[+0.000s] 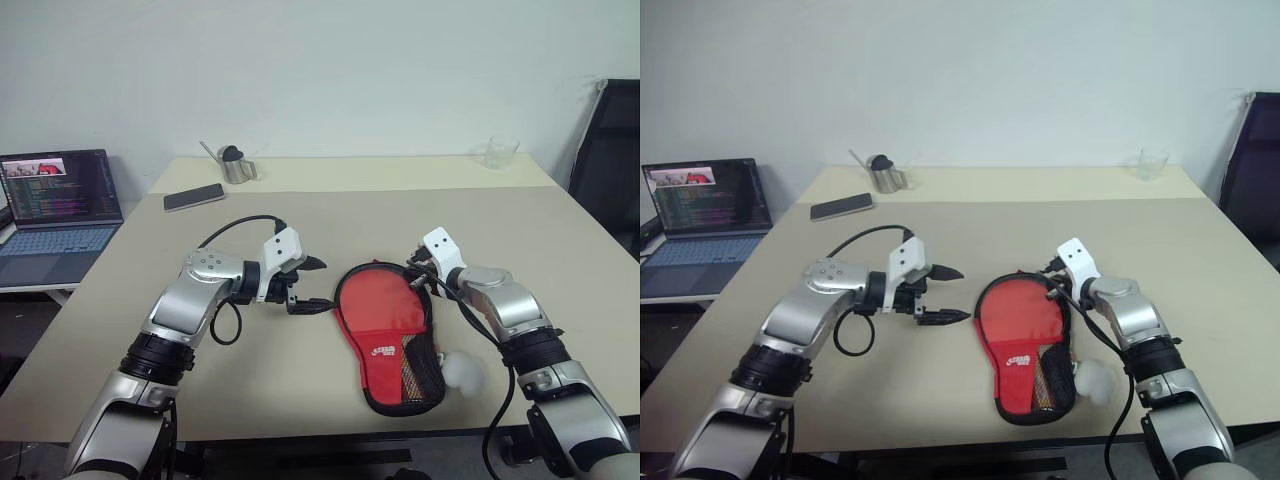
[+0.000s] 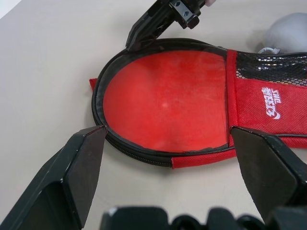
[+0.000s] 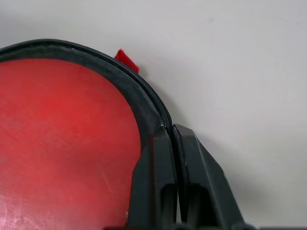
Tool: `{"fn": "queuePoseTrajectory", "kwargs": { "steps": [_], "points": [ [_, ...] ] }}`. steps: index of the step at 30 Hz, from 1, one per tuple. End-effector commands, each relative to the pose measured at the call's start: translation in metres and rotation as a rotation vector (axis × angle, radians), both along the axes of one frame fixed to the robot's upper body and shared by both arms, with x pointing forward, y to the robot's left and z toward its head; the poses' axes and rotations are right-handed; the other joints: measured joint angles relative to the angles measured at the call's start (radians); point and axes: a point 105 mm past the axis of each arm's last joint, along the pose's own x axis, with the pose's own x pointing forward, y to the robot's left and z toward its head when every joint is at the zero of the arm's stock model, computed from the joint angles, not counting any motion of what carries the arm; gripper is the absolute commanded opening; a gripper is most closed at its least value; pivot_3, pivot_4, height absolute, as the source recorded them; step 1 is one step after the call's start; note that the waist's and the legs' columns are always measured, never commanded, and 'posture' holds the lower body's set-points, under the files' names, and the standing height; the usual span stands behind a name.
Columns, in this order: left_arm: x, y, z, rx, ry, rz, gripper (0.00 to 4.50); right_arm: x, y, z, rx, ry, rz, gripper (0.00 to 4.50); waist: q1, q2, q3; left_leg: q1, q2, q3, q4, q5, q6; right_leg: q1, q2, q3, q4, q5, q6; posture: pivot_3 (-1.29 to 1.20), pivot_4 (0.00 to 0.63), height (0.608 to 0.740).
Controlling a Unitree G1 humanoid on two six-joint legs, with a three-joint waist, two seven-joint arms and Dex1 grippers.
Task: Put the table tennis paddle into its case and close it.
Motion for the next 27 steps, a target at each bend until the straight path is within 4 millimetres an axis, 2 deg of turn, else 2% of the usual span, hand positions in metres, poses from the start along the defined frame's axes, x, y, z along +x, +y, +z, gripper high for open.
{"fn": "queuePoseTrajectory", "kwargs": {
  "steps": [1, 6, 10, 15, 17, 19, 22, 27],
  "points": [
    [0.003, -0.007, 0.016, -0.027, -0.058, -0.013, 4.5, 0.005, 0.001, 0.023, 0.006, -0.065, 0.007, 1.35, 0.0, 0.0, 0.0, 0.0, 0.0, 0.0, 0.0, 0.0, 0.0, 0.0, 0.0, 0.0, 0.0, 0.0, 0.0, 0.0, 0.15, 0.74],
    [0.014, -0.021, 0.028, -0.084, -0.1, -0.01, 4.5, 0.0, -0.001, 0.039, 0.033, -0.093, 0.025, 3.02, 0.001, 0.0, 0.0, 0.0, 0.0, 0.0, 0.0, 0.0, 0.0, 0.0, 0.0, 0.0, 0.0, 0.0, 0.0, 0.0, 0.15, 0.74],
    [0.02, -0.047, 0.033, -0.128, -0.134, -0.035, 4.5, -0.013, -0.014, 0.06, 0.082, -0.112, 0.032, 4.36, 0.004, 0.0, 0.0, -0.001, 0.0, -0.001, 0.0, 0.0, 0.0, 0.0, 0.0, -0.001, 0.0, 0.0, 0.0, 0.0, 0.15, 0.74],
    [0.022, -0.079, 0.021, -0.171, -0.097, -0.077, 4.5, -0.04, -0.047, 0.085, 0.111, -0.149, 0.023, 4.47, 0.016, 0.0, 0.0, -0.003, -0.001, -0.001, 0.001, 0.0, 0.0, 0.0, -0.001, -0.002, -0.001, 0.0, 0.0, 0.0, 0.15, 0.74],
    [0.023, -0.09, 0.009, -0.168, -0.076, -0.087, 4.5, -0.058, -0.06, 0.09, 0.122, -0.16, 0.06, 4.47, 0.025, 0.0, 0.0, -0.003, -0.001, -0.001, 0.001, 0.0, 0.0, -0.001, -0.001, -0.002, -0.001, 0.0, 0.0, 0.0, 0.15, 0.74],
    [0.026, -0.101, -0.002, -0.173, -0.049, -0.084, 4.5, -0.077, -0.07, 0.089, 0.106, -0.145, 0.098, 4.47, 0.03, 0.0, 0.0, -0.004, -0.001, -0.001, 0.001, 0.0, 0.0, 0.0, -0.001, -0.002, -0.002, 0.0, 0.0, 0.0, 0.15, 0.74],
    [0.03, -0.114, -0.016, -0.222, -0.005, -0.066, 4.5, -0.103, -0.075, 0.077, 0.077, -0.064, 0.164, 4.47, 0.032, 0.0, 0.0, -0.003, -0.001, -0.001, 0.001, 0.0, 0.001, 0.0, -0.001, -0.002, -0.002, 0.0, 0.0, 0.0, 0.15, 0.74],
    [0.033, -0.124, -0.034, -0.204, 0.002, -0.064, 4.5, -0.123, -0.076, 0.064, 0.082, 0.005, 0.198, 4.47, 0.026, -0.001, 0.0, 0.0, 0.0, 0.002, 0.001, -0.002, 0.003, 0.001, -0.001, -0.002, 0.0, 0.0, 0.0, 0.0, 0.15, 0.74]
  ]
}}
